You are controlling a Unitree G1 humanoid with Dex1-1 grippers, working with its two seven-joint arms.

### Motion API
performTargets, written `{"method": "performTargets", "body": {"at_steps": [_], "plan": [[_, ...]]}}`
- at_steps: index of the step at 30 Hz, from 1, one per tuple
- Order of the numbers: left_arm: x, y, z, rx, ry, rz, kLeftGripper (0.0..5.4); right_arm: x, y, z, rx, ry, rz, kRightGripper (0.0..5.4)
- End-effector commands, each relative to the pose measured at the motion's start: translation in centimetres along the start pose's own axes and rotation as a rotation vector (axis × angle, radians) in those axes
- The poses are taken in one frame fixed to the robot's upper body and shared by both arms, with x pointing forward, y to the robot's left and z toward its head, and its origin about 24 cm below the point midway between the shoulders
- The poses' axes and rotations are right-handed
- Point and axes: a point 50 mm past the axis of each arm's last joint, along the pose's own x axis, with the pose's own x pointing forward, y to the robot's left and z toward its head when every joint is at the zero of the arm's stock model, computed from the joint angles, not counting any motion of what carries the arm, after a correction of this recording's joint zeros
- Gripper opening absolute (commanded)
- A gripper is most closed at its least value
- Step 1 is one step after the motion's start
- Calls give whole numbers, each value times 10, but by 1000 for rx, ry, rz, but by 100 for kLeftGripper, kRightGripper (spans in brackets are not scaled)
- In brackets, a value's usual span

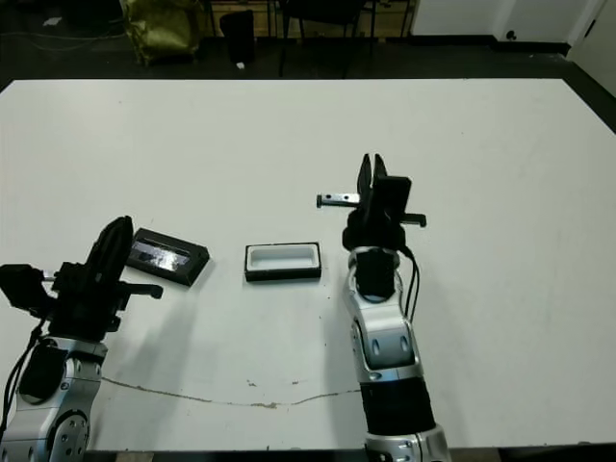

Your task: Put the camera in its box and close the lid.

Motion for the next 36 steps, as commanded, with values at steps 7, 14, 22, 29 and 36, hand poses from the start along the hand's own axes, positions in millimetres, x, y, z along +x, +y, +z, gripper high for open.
{"method": "performTargets", "body": {"at_steps": [7,14,22,29,36], "plan": [[-3,5,-5,5,28,6,0,10,5,-13,-92,79,-31,146],[-4,5,-5,4,30,-1,0,11,8,-16,-61,104,-41,305],[-5,6,-6,10,42,10,0,11,9,-23,-56,149,-72,485],[-6,7,-6,24,49,16,0,17,8,-30,-73,200,-98,538],[-7,8,-7,20,44,6,0,15,10,-40,-87,241,-106,538]]}}
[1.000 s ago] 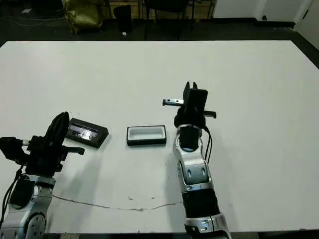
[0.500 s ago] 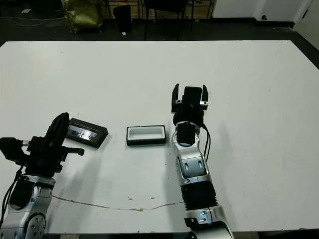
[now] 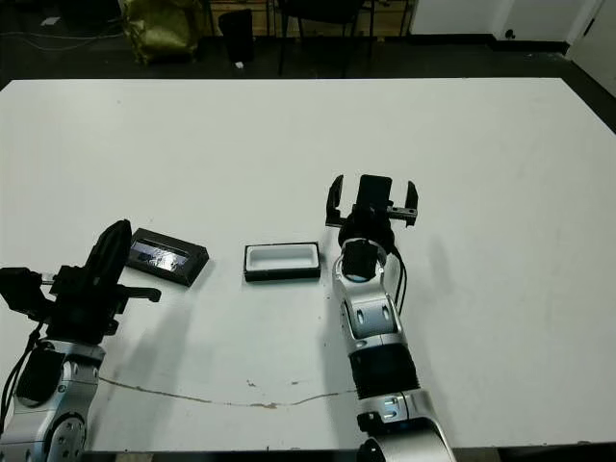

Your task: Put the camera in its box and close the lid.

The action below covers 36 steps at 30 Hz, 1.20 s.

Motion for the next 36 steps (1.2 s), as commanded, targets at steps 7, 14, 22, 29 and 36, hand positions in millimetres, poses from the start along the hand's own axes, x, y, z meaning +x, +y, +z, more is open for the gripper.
{"method": "performTargets", "body": {"at_steps": [7,14,22,29,36], "plan": [[-6,5,-5,19,49,21,0,-3,13,-15,-44,45,-23,538],[-8,6,-6,28,54,24,0,-5,16,-25,-54,96,-29,538],[-9,6,-8,14,56,20,0,-12,20,-35,3,127,-49,538],[-10,7,-9,18,58,19,0,-15,22,-41,32,158,-50,538],[-10,8,-9,22,72,19,0,-19,21,-48,53,180,-57,538]]}}
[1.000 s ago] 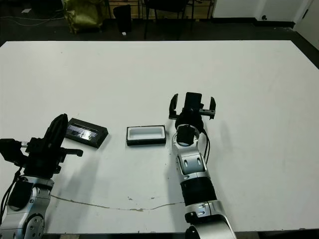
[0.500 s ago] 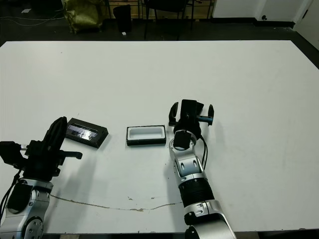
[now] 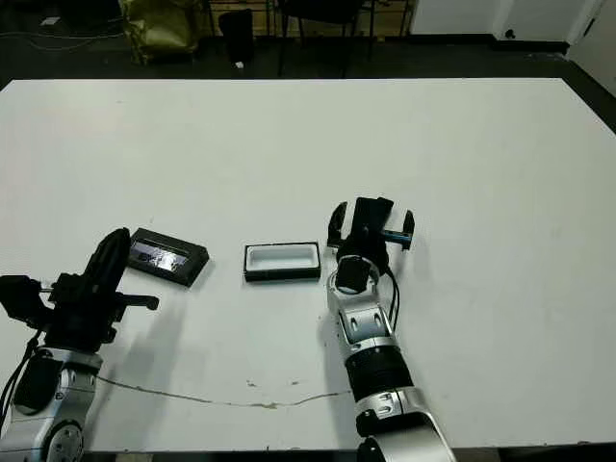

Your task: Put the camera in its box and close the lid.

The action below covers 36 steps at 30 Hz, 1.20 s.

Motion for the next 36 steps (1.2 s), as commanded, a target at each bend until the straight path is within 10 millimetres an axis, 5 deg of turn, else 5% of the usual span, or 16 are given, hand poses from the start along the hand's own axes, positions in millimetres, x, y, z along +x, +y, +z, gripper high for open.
{"method": "performTargets", "body": {"at_steps": [1,24,36], "plan": [[-3,5,-4,9,47,8,0,-15,17,-14,85,77,23,538],[-2,1,-6,38,36,-2,0,-23,16,-42,84,224,21,538],[-1,1,-6,21,31,-12,0,-25,17,-44,29,199,-25,297]]}}
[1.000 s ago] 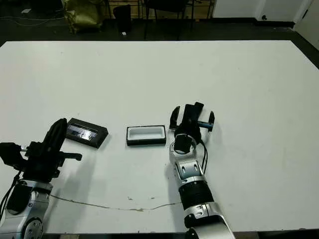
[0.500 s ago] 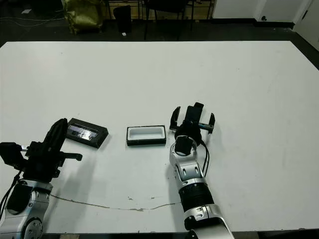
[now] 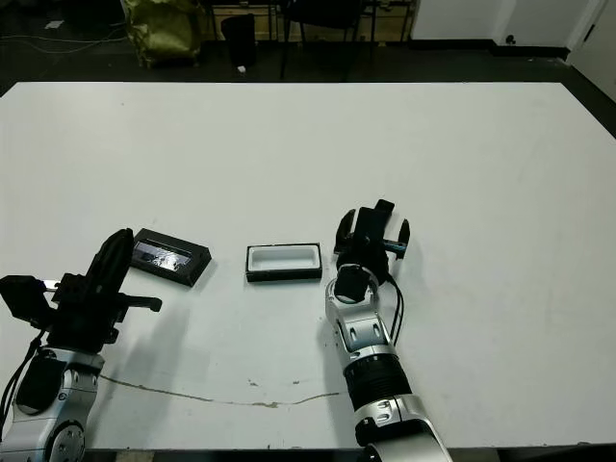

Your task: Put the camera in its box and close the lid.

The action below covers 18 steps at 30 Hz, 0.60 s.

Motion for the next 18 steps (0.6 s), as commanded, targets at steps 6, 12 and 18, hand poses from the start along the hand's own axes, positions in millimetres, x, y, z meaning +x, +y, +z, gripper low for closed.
{"method": "performTargets", "body": {"at_steps": [6,12,18], "plan": [[-1,2,-3,6,31,4,0,-21,16,-35,58,207,15,161],[0,2,0,6,23,-1,0,-21,15,-35,70,231,16,64],[-1,1,3,-2,37,12,0,-22,15,-35,113,285,21,60]]}}
